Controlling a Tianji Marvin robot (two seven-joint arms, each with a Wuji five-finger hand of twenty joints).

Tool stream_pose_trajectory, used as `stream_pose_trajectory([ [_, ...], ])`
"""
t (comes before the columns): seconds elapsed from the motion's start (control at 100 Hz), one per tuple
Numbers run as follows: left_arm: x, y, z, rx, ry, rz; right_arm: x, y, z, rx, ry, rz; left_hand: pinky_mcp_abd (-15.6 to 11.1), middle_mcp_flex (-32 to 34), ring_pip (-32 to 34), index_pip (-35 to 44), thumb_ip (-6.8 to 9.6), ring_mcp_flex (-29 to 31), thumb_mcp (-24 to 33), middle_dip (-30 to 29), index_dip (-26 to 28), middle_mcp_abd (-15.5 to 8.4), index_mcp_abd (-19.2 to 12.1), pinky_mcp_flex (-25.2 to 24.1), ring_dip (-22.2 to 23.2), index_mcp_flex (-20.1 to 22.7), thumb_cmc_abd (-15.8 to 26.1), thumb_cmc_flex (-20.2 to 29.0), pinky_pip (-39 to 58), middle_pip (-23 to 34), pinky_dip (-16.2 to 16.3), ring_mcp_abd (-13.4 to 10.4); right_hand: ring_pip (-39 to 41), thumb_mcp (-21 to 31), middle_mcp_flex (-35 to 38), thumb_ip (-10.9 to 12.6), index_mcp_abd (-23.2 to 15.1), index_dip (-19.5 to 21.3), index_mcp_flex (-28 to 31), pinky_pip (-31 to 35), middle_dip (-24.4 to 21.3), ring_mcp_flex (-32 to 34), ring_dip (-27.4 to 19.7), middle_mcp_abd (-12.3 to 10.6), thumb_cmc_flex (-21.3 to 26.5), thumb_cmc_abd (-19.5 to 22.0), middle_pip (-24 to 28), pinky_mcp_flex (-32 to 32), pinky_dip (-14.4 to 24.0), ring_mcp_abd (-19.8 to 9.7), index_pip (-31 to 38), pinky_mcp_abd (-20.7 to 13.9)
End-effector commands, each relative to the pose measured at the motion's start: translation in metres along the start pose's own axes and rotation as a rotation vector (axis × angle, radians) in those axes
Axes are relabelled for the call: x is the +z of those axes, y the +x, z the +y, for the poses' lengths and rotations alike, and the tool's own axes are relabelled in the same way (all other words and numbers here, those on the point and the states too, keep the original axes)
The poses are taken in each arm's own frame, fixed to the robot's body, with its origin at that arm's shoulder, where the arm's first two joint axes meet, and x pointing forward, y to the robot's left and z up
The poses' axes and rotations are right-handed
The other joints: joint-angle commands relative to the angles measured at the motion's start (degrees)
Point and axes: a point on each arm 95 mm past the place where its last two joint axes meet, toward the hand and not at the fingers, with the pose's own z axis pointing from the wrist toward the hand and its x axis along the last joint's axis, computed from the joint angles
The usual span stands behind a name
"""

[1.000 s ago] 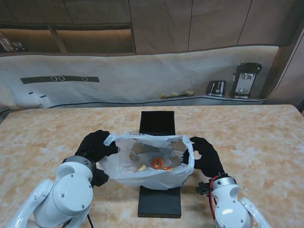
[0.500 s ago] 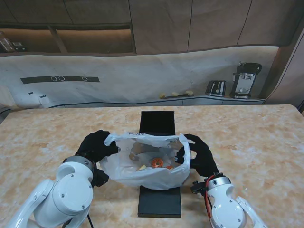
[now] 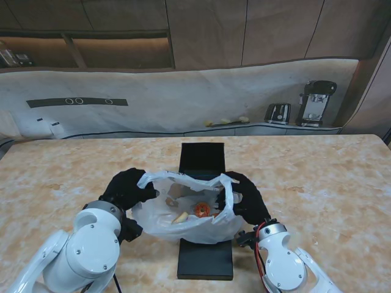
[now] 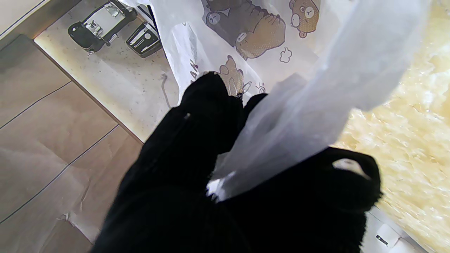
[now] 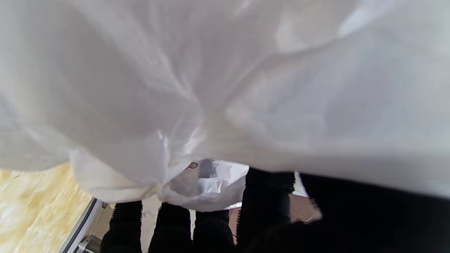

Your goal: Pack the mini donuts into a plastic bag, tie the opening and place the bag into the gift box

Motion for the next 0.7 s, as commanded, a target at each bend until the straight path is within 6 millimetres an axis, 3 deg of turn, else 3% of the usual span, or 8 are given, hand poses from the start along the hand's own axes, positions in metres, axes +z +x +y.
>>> stream_pose_trajectory([
  [0.0,-0.003,0.003,0.002,-0.010,-0.020,0.009,0.000,0.005,-0.009,0.026,0.024,0.008,-2.35,-0.47,-0.13,-0.66,1.19,0.42,-1.39,-0.24,-0.14,-0.52,0.47,1.38,0.97,-0.86,0.39,1.80,3.27,0.62,-0.42,0.95,-0.85,0.29,-2.72,-2.02,-2.76,-0.72,0.81,-1.45,-0.98,-1.60,-1.27,-2.38,-1.30,-2.81,-0.97,-1.44,0.81,-2.28,0.97,-2.58],
  [0.09,-0.004,0.003,0.003,-0.015,-0.023,0.009,0.002,0.009,-0.011,0.037,0.036,0.018,-2.35,-0.49,-0.14,-0.69,1.20,0.42,-1.36,-0.21,-0.14,-0.64,0.45,1.38,0.97,-0.90,0.35,1.85,3.26,0.64,-0.41,0.95,-2.04,2.43,-3.27,-3.54,-2.81,-0.77,-0.46,-3.38,-1.26,-1.67,-1.76,-2.24,-4.45,-5.43,-1.71,-2.14,1.68,-2.26,0.17,-2.60],
  [0.18,-0.004,0.003,0.004,-0.020,-0.026,0.012,0.003,0.012,-0.015,0.052,0.043,0.022,-2.34,-0.48,-0.14,-0.69,1.19,0.42,-1.35,-0.19,-0.13,-0.59,0.43,1.38,0.97,-0.90,0.34,1.86,3.26,0.66,-0.41,0.95,-2.94,11.24,-4.29,-5.59,-1.30,2.51,-0.47,-6.34,-1.46,-1.65,-1.83,-1.53,-9.42,-11.86,-2.10,-1.52,1.90,-2.22,-5.48,-2.22],
  [0.22,-0.004,0.004,0.005,-0.024,-0.027,0.014,0.004,0.014,-0.017,0.059,0.037,0.019,-2.35,-0.52,-0.14,-0.69,1.19,0.42,-1.34,-0.20,-0.12,-0.59,0.45,1.40,0.97,-0.90,0.39,1.85,3.27,0.64,-0.41,0.95,-3.36,16.05,-5.56,-1.57,0.52,8.81,-1.03,-7.11,-1.45,-1.70,-1.74,-0.68,-12.56,-14.09,-1.85,-1.37,2.36,-2.05,-11.81,-1.93],
  [0.24,-0.004,0.004,0.005,-0.026,-0.028,0.015,0.005,0.015,-0.019,0.066,0.029,0.014,-2.35,-0.53,-0.14,-0.69,1.19,0.42,-1.35,-0.20,-0.12,-0.57,0.45,1.42,0.97,-0.91,0.39,1.83,3.27,0.63,-0.41,0.95,-3.29,17.73,-6.09,1.52,1.27,15.17,-1.35,-7.27,-1.38,-1.70,-1.50,-0.40,-13.87,-14.98,-1.36,-1.37,2.80,-1.97,-14.61,-1.75],
  [0.29,-0.005,0.005,0.006,-0.030,-0.032,0.017,0.005,0.018,-0.023,0.114,0.008,-0.002,-2.36,-0.44,-0.14,-0.69,1.19,0.42,-1.33,-0.22,-0.12,-0.55,0.48,1.45,0.97,-0.87,0.35,1.87,3.27,0.64,-0.41,0.98,-3.47,19.72,-7.21,2.70,2.39,18.19,-2.91,-7.88,-1.13,-1.72,-1.51,-0.33,-15.04,-17.05,-0.76,-1.26,2.51,-2.10,-15.91,-1.77],
  [0.42,-0.006,0.005,0.007,-0.033,-0.040,0.022,0.007,0.023,-0.031,0.186,-0.026,-0.015,-2.36,-0.42,-0.16,-0.70,1.18,0.51,-1.34,-0.21,-0.12,-0.59,0.48,1.53,0.96,-0.85,0.30,1.85,3.28,0.66,-0.41,0.97,-3.24,22.04,-7.94,2.00,1.70,18.72,-4.79,-8.52,-0.86,-1.65,-1.29,-0.72,-18.70,-18.90,0.11,-1.06,1.92,-2.34,-17.08,-1.92],
  [0.69,-0.009,0.007,0.004,-0.047,-0.053,0.037,0.008,0.027,-0.036,0.213,-0.010,0.016,-2.28,-0.41,-0.14,-1.06,1.19,0.05,-1.19,-0.11,-0.50,-0.38,-0.15,0.73,1.08,-0.43,0.08,2.16,3.34,0.63,-0.25,1.18,-6.16,26.15,-10.48,0.21,1.79,14.06,-20.21,-9.78,-2.63,-1.89,-2.14,-0.02,-28.53,-21.25,-3.08,-0.75,0.49,-2.63,-23.01,-1.95],
])
